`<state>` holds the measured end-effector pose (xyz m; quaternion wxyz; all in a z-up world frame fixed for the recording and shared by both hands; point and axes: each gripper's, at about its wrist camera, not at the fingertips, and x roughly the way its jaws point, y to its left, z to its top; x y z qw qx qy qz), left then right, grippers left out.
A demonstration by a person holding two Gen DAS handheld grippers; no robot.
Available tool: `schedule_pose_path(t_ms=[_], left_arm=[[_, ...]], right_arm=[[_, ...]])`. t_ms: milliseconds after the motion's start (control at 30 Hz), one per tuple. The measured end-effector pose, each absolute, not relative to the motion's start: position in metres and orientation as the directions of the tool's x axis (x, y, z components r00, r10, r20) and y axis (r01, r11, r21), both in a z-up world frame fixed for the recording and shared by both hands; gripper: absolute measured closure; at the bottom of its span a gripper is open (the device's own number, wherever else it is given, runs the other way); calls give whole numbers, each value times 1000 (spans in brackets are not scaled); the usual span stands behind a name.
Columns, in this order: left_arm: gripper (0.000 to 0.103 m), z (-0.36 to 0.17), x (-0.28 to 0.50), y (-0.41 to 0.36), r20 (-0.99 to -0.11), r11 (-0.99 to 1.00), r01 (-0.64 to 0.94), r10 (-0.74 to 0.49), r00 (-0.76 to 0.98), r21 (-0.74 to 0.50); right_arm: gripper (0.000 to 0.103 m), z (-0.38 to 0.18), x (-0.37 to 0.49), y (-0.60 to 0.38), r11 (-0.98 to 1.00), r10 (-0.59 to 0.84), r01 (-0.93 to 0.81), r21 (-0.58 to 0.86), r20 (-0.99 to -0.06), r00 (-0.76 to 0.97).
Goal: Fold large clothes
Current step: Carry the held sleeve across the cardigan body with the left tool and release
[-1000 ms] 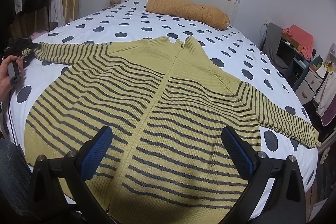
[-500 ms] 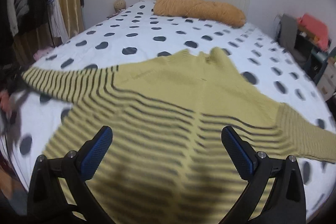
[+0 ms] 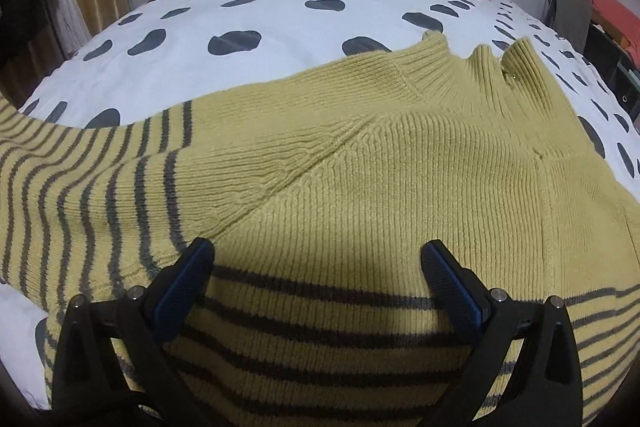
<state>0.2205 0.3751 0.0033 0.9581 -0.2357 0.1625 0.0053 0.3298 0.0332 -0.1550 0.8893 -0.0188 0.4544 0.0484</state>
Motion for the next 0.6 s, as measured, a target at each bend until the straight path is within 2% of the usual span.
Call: schedule_pose_path(t_ms=[167, 267, 400, 467, 600], left_arm=[[97, 43, 238, 296, -326, 964, -21, -69, 943, -265], [96, 55, 250, 234, -352, 973, 85, -159, 922, -216], [96, 49, 256, 152, -402, 962, 224, -270, 875, -158], [96, 42, 256, 116, -425, 953, 271, -303, 853, -135], [96, 4, 266, 34, -513, 931, 359, -339, 789, -64]], right_arm=[[0, -154, 327, 31, 995, 73, -102, 16, -808, 584], [0, -155, 332, 29, 995, 73, -102, 16, -809, 584], [0, -154, 333, 27, 994, 83, -106, 26, -812, 578], [0, -149, 331, 16, 990, 137, -112, 89, -807, 574], [0, -125, 306, -72, 975, 119, 74, 211, -768, 629]])
